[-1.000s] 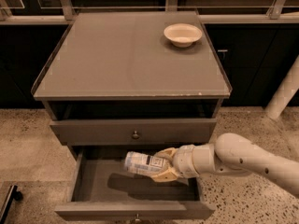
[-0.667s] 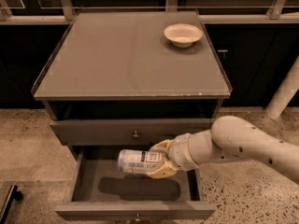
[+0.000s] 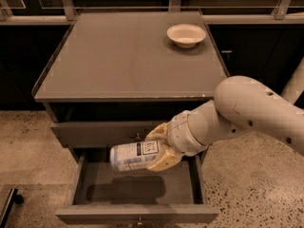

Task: Pick blue plastic bottle from middle drawer and place on counter

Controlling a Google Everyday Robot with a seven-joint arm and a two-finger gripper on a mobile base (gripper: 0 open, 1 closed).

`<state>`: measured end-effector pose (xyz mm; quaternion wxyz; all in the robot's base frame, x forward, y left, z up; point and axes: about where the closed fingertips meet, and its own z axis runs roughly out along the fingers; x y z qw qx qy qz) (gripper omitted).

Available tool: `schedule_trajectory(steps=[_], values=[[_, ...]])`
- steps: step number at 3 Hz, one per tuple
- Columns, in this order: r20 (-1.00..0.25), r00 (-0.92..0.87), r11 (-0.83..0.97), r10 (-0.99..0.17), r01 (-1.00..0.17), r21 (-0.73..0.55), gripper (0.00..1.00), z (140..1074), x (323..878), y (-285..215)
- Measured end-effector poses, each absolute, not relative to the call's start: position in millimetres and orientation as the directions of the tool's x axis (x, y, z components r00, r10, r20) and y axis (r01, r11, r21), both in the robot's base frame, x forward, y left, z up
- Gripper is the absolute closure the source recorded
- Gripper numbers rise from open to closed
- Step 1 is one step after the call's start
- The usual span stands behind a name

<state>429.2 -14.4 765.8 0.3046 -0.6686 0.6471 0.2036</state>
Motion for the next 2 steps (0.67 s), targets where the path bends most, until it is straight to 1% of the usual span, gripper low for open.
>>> schedule_trajectory(steps=[1, 2], values=[[-0.666, 0.080, 0.023, -0.741, -0.989, -0.144, 1.00, 766, 429, -14], [-0.635, 0.107, 0.029, -0.765, -0.979, -0.200, 1.00, 788, 430, -18]])
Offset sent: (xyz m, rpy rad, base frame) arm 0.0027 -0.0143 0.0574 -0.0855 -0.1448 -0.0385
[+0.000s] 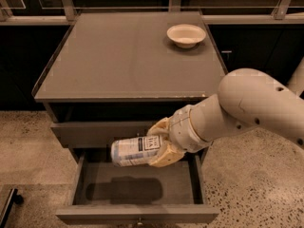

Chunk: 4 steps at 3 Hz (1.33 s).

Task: Pick blue plastic bottle from middle drawer and place on counter

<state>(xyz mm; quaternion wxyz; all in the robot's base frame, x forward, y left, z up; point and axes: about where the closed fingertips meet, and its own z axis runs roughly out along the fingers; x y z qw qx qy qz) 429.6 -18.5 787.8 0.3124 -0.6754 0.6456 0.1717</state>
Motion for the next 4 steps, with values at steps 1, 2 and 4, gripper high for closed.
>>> schedule_trajectory(steps=[1, 2, 4], values=[[-0.583, 0.164, -0.008, -0.796, -0.965, -0.261, 1.00, 824, 444, -24], [-0.553, 0.231, -0.063, -0.801, -0.950, -0.306, 1.00, 864, 471, -25], [-0.588, 0.304, -0.086, -0.750, -0.925, -0.370, 1.00, 886, 498, -31]])
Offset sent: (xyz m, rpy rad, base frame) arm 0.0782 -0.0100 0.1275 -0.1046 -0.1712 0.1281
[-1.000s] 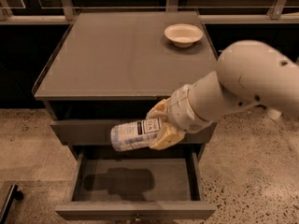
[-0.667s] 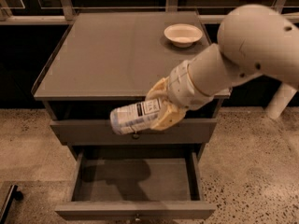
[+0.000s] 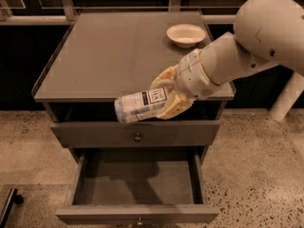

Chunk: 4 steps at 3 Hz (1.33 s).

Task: Pick blue plastic bottle from middle drawer and place on counter

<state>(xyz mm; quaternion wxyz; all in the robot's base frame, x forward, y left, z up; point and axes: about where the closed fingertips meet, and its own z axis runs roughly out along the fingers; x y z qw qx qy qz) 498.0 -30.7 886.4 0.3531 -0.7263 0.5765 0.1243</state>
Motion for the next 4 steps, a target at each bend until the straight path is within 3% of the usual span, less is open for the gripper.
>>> schedule_trajectory(steps=[4], values=[[-0.613, 0.331, -0.006, -0.718, -0.883, -0.470, 1.00, 915, 592, -80]])
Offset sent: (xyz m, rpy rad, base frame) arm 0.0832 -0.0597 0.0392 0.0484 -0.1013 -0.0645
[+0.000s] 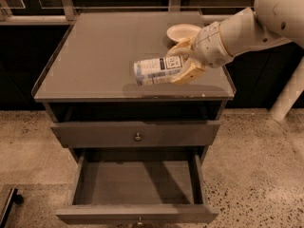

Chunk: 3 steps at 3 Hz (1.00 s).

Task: Pick blue plastic bottle from middle drawer and place on counter

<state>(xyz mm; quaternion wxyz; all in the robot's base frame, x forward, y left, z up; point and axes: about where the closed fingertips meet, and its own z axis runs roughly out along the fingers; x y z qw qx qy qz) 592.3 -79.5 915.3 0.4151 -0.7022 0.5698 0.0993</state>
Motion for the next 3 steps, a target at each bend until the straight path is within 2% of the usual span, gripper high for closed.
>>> schedule_trajectory(steps=[3], values=[[-0.631, 0.208, 0.090, -0.747, -0.909, -0.407, 1.00, 870, 647, -99]])
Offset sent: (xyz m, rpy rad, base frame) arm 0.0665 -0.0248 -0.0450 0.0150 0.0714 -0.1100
